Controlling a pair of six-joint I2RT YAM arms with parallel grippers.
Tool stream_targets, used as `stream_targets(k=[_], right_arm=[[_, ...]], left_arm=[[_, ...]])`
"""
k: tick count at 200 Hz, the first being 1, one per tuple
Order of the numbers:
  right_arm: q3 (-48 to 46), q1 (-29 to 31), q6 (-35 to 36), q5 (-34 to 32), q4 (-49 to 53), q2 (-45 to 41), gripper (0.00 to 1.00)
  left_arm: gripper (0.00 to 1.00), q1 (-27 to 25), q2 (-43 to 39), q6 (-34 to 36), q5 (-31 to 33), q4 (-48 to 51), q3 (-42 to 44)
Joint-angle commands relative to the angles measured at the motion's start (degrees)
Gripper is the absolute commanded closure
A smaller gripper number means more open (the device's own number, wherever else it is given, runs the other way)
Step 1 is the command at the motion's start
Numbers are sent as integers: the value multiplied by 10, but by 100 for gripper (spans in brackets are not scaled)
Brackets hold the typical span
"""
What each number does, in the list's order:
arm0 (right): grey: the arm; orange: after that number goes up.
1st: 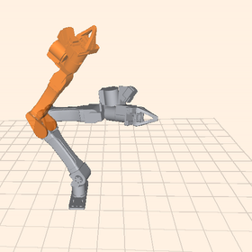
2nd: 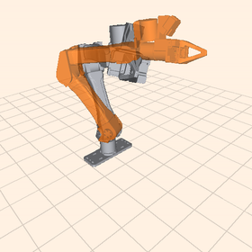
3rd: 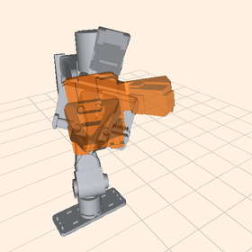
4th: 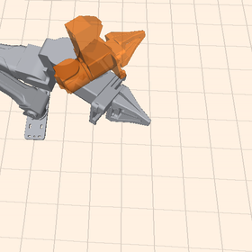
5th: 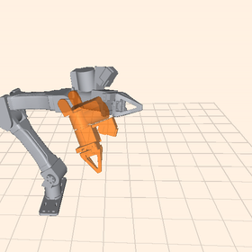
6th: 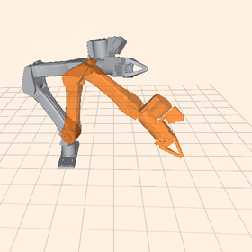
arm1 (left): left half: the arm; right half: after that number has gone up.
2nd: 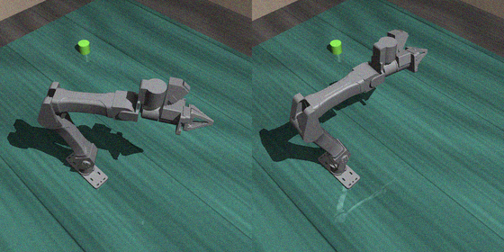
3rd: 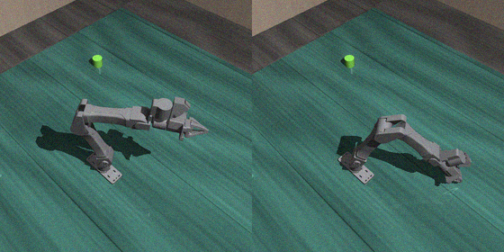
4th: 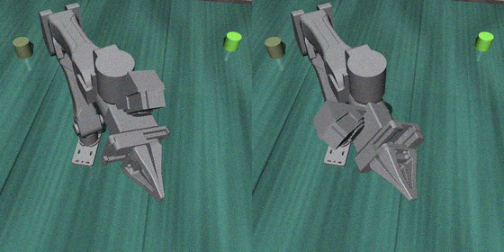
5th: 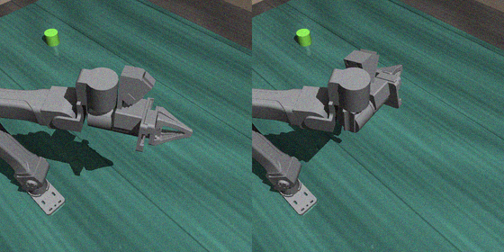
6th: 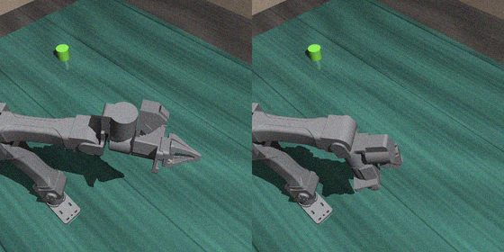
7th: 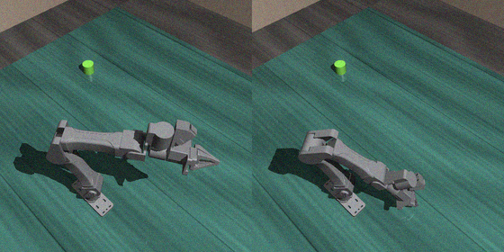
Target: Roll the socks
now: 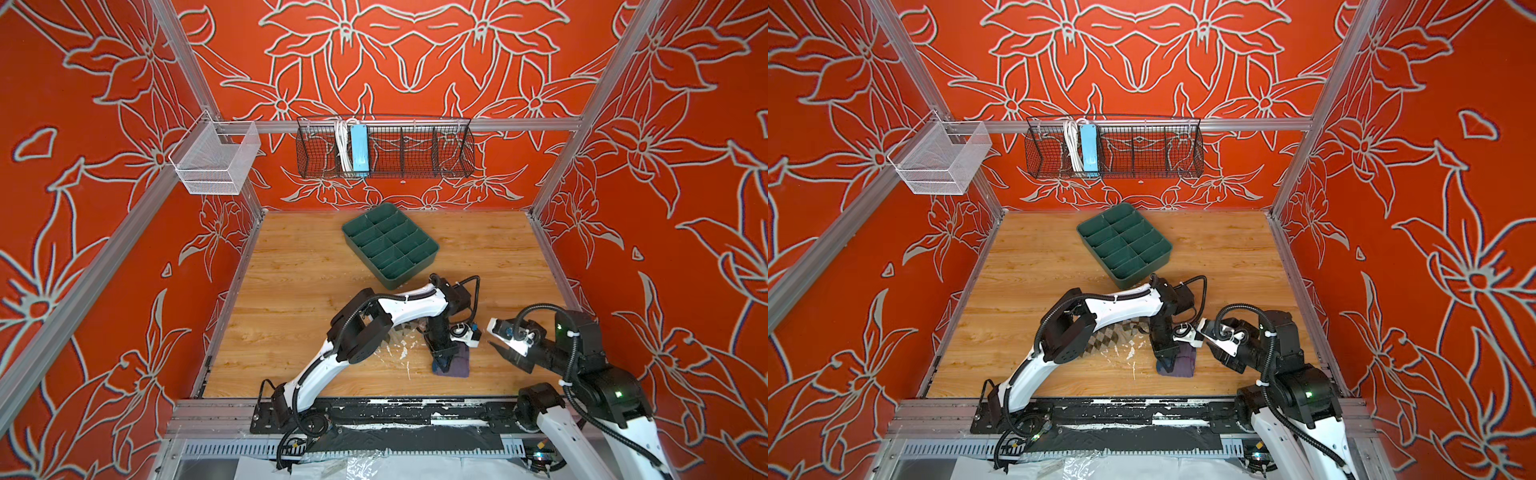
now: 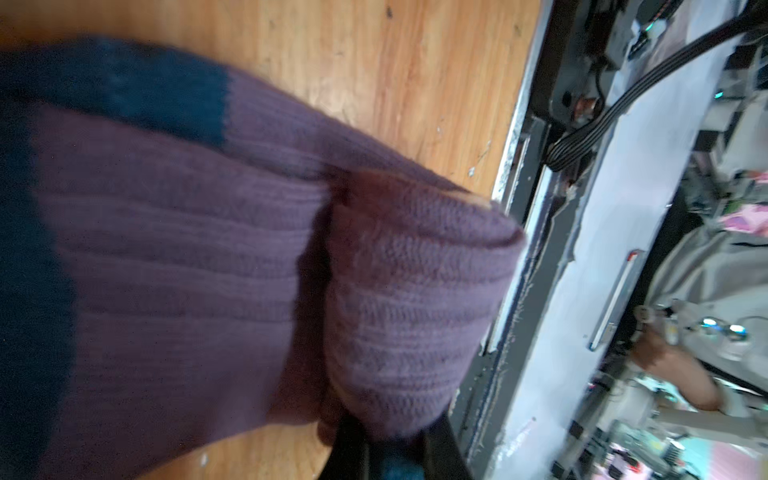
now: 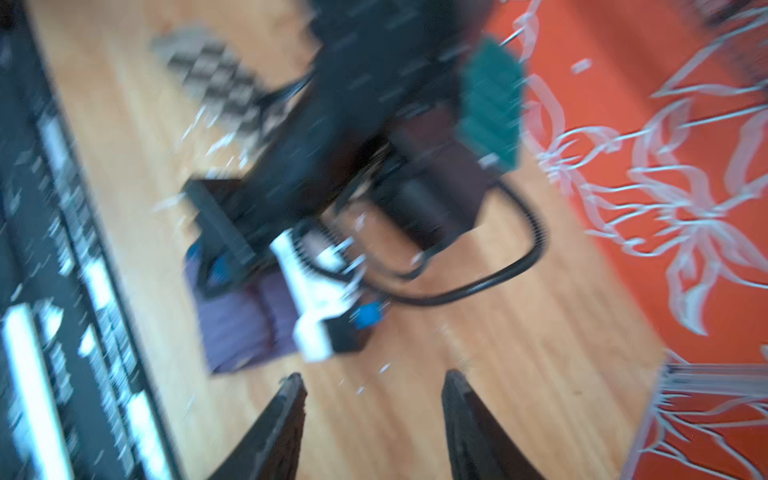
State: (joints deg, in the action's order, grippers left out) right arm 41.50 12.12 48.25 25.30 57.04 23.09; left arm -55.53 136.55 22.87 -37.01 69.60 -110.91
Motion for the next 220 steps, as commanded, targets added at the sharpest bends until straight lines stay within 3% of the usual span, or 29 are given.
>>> stream_targets(k=[1, 33, 65, 97, 132, 168, 188, 220], right_arm=[[-21, 12, 79, 23, 88, 4, 45], [-69, 75, 51, 16, 58, 12, 45], [-106, 210, -8, -94, -10, 70, 45], [-110, 295, -18, -185, -81, 179, 45], [-132, 359, -20, -263, -217, 261, 43], [-140, 388, -20, -267, -236, 352, 44], [-135, 404, -39, -278, -242, 397, 52], [-119, 420, -70, -283, -234, 447, 89]], left_arm=[[97, 10, 93, -21, 16, 27, -39], [96, 22, 138, -37, 3, 57, -111], [96, 33, 155, -43, -10, 63, -134], [96, 36, 163, -41, -16, 65, -139], [95, 36, 163, -36, -15, 69, -138], [92, 37, 159, -34, -16, 67, -139], [89, 37, 155, -34, -17, 63, -137], [73, 38, 115, -39, -10, 21, -102]])
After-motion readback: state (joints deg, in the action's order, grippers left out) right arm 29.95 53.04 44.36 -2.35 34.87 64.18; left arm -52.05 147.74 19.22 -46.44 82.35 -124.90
